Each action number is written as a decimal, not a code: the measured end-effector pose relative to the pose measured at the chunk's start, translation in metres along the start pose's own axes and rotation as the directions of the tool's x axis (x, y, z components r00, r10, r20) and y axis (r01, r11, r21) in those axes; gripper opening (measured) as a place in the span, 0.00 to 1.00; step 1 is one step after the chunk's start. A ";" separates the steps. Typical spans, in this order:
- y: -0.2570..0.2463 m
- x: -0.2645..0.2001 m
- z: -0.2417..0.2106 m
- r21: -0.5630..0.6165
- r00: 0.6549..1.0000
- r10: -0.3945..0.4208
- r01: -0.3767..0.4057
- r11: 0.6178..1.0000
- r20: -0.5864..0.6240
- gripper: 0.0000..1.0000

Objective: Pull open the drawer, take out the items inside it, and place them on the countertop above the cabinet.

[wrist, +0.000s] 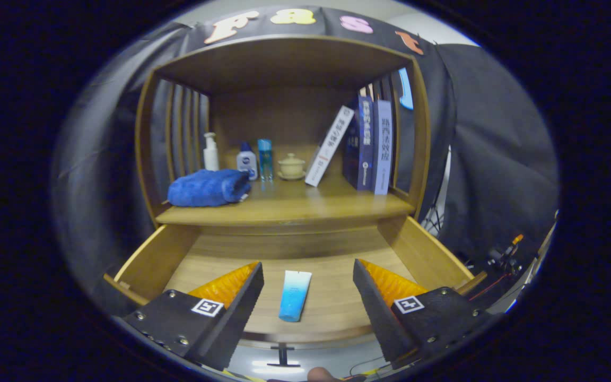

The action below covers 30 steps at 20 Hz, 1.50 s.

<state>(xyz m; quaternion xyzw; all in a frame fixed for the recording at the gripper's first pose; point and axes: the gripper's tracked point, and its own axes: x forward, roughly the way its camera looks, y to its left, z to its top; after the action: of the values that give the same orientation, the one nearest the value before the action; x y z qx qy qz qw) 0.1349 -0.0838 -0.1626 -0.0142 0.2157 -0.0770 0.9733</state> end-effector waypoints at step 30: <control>0.040 0.080 -0.067 0.214 0.812 0.183 -0.074 0.974 -0.554 0.05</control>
<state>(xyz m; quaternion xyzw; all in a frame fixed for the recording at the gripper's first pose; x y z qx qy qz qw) 0.1838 -0.0567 -0.2590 0.1132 0.4893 -0.0307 0.8642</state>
